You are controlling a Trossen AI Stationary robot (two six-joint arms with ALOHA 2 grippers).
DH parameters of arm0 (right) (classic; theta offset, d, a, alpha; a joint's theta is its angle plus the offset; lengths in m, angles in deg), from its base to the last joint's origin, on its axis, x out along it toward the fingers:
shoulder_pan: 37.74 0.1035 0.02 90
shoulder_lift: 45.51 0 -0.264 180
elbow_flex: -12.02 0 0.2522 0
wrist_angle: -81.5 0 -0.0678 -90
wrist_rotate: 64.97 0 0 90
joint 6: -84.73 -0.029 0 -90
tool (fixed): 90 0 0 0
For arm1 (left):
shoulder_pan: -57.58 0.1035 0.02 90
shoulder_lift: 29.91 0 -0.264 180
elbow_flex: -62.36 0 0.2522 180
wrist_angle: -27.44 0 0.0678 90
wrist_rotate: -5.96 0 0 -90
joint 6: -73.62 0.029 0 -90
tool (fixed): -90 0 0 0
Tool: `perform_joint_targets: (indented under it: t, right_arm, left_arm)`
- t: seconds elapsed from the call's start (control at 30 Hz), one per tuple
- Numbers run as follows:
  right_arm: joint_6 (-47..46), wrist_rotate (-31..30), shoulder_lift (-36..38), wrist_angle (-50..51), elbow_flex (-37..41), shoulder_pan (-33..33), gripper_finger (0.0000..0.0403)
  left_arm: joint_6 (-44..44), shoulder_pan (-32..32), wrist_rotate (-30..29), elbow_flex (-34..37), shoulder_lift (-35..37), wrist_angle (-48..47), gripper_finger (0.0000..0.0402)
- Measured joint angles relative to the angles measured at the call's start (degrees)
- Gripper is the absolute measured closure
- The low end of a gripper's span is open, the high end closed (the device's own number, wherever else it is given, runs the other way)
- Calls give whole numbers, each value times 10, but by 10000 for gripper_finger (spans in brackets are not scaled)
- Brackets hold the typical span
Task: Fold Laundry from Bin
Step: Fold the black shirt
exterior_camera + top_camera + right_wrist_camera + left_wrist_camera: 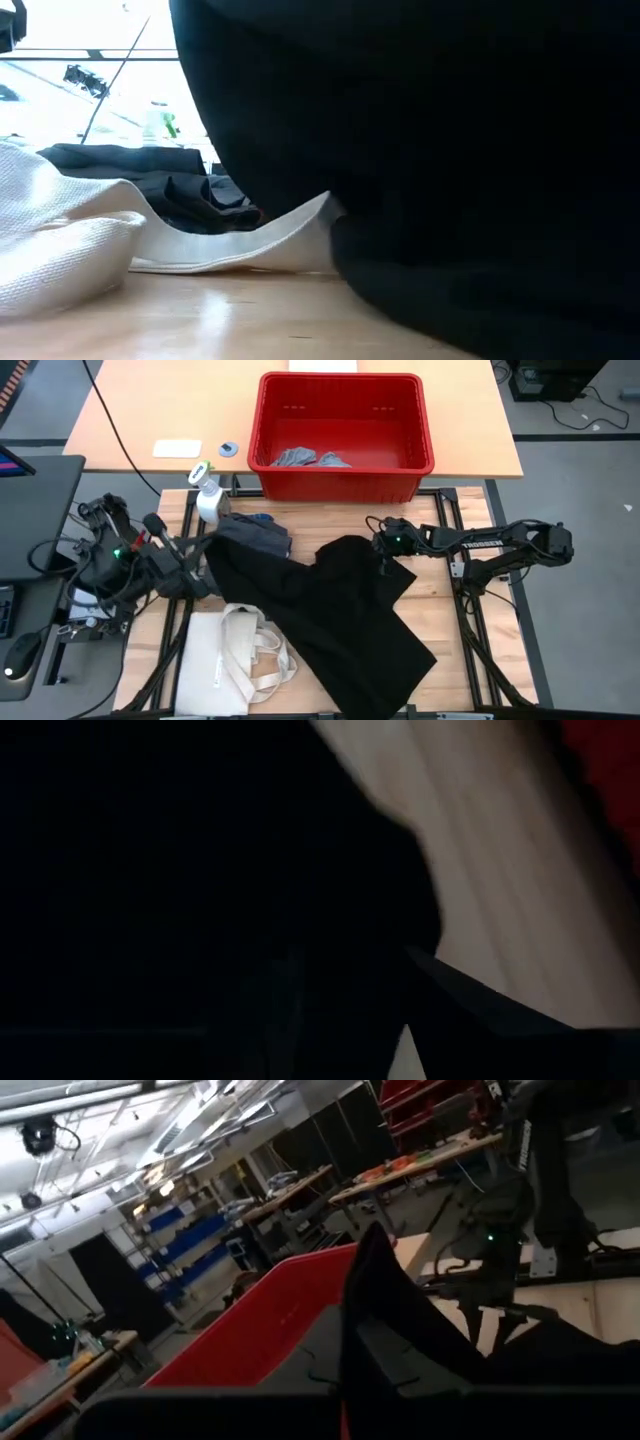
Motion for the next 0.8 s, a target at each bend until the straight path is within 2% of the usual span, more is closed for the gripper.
perform_joint_targets:
  t: [0.17,0.27,0.4,0.57,0.63,0.7,0.77,0.8]
  right_arm:
    - [-7,-11,-42,9,1,9,237]
    - [5,-22,-103,-41,1,20,240]
    - [12,-86,-165,-106,-8,25,243]
    - [13,-131,-218,-200,-17,-8,243]
    - [12,-200,-241,-240,-25,-28,243]
    - [13,-298,-262,-274,-38,-45,243]
    - [22,-386,-273,-280,-53,-55,243]
    - [32,-411,-274,-279,-57,-56,243]
  left_arm:
    - [0,0,4,0,10,-4,389]
    - [5,0,4,0,9,-9,388]
    - [5,0,4,0,9,-17,388]
    - [0,0,4,0,9,-16,388]
    - [-7,0,10,0,8,-17,388]
    - [-11,0,18,0,8,-20,388]
    - [-12,0,23,0,8,-20,388]
    - [-14,0,23,0,8,-21,388]
